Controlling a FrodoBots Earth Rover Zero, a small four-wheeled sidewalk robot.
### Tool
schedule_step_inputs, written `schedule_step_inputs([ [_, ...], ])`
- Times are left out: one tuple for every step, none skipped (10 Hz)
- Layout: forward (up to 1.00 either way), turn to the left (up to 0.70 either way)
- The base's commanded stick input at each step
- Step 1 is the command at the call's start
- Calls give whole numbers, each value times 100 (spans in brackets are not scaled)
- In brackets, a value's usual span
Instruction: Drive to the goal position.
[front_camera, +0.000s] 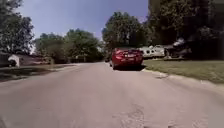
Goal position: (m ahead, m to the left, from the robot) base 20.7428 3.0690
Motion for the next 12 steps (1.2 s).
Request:
schedule_step_inputs([
  [70, 0],
  [70, 0],
  [70, 0],
  [70, 19],
  [70, 35],
  [70, 24],
  [70, 0],
  [70, 0],
  [70, 0],
  [70, 0],
  [70, 0],
  [70, 0],
])
